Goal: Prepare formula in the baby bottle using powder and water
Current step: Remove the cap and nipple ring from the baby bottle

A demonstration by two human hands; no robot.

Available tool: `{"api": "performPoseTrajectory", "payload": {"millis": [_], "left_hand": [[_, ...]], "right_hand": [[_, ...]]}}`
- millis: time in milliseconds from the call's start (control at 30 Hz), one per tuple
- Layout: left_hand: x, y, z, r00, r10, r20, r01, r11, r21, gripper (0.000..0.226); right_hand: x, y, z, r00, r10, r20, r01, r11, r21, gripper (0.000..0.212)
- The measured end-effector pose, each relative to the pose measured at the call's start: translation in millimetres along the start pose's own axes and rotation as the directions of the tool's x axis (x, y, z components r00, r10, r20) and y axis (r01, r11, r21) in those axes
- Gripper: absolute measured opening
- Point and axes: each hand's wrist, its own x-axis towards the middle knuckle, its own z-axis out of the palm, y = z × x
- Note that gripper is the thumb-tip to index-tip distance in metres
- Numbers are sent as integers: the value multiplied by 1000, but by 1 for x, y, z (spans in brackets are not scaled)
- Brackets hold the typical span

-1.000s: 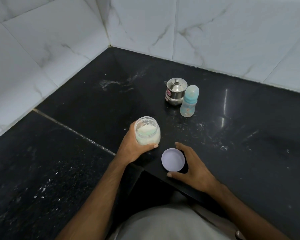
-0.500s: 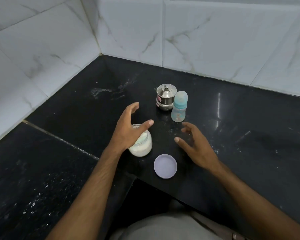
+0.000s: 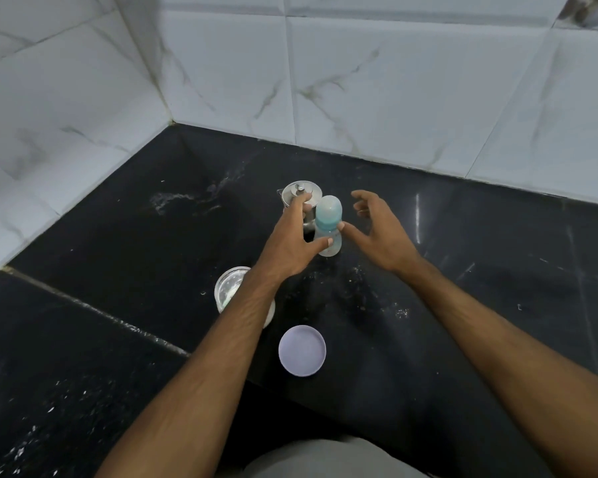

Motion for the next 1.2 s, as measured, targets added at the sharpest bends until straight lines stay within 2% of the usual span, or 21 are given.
{"api": "performPoseTrajectory", "payload": {"millis": [300, 433, 700, 900, 1200], "left_hand": [[12, -3, 23, 1000, -22, 1, 22, 998, -62, 83], [10, -6, 30, 1000, -19, -6, 18, 995, -97, 77], [-5, -5, 62, 994, -107, -13, 101, 971, -219, 68], [-15, -10, 88, 994, -103, -41, 92, 971, -222, 56], [-12, -18, 89, 999, -52, -14, 49, 988, -148, 60]], "right_hand": [[37, -1, 14, 979, -87, 184, 106, 989, -100, 65], [39, 0, 16, 985, -90, 147, 111, 983, -145, 58], [4, -3, -5, 983, -121, 140, 133, 987, -85, 58], [-22, 12, -2, 989, -78, 125, 84, 995, -50, 60], [-26, 18, -3, 991, -72, 109, 76, 997, -34, 60]]}}
